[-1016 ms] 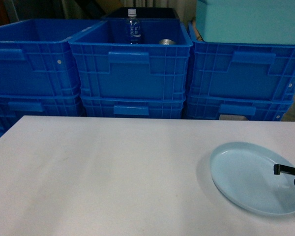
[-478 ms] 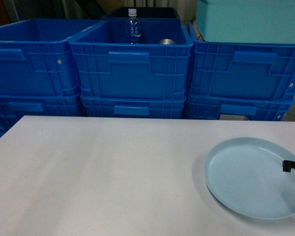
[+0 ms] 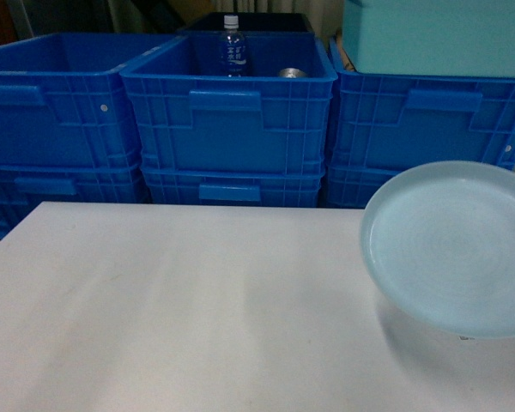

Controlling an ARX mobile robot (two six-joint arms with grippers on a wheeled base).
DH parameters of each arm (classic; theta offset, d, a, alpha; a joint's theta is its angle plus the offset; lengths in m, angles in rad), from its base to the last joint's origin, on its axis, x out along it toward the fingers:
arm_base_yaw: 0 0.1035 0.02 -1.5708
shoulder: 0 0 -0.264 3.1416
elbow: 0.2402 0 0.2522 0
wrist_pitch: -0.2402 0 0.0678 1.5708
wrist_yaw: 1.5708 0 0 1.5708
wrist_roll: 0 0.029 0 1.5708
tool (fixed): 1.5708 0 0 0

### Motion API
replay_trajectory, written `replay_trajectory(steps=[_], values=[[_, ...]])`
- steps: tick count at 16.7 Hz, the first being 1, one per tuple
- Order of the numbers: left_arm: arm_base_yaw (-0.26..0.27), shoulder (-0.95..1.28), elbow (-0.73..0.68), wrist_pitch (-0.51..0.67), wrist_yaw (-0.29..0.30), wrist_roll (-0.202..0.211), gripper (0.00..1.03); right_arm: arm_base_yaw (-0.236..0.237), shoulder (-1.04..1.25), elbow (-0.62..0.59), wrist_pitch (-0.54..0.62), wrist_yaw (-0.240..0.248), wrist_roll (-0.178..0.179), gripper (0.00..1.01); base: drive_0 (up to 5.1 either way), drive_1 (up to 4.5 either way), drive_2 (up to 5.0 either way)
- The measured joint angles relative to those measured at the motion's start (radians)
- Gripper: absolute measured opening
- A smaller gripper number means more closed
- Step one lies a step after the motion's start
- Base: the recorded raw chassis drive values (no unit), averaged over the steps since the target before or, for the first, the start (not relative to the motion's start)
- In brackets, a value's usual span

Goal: Place blue tray on left shelf second layer neatly

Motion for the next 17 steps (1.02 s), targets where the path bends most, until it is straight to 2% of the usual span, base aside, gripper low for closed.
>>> replay_trajectory(steps=[3, 6, 8, 11, 13, 17], values=[[0.0, 0.0, 0.0, 0.0, 0.0, 0.0, 0.98, -0.019, -0.198, -0.097, 0.052, -0.05, -0.057, 0.02, 0.0, 0.0, 0.0], [0.0, 0.0, 0.0, 0.0, 0.0, 0.0, 0.98, -0.028, -0.407, -0.206, 0.079, -0.067, -0.102, 0.02, 0.0, 0.0, 0.0], [0.0, 0.0, 0.0, 0.0, 0.0, 0.0, 0.98, -0.02, -0.57, -0.268, 0.036, -0.081, -0.122, 0.02, 0.0, 0.0, 0.0], [0.0, 0.0, 0.0, 0.0, 0.0, 0.0, 0.98, 0.019, -0.839, -0.327, -0.092, -0.086, -0.126, 0.02, 0.0, 0.0, 0.0], [0.0, 0.0, 0.0, 0.0, 0.0, 0.0, 0.98, -0.008, -0.97, -0.349, -0.175, -0.093, -0.121, 0.02, 0.0, 0.0, 0.0], [0.0, 0.0, 0.0, 0.0, 0.0, 0.0, 0.98, 0.017, -1.146, -0.398, -0.294, -0.103, -0.12, 0.02, 0.0, 0.0, 0.0]])
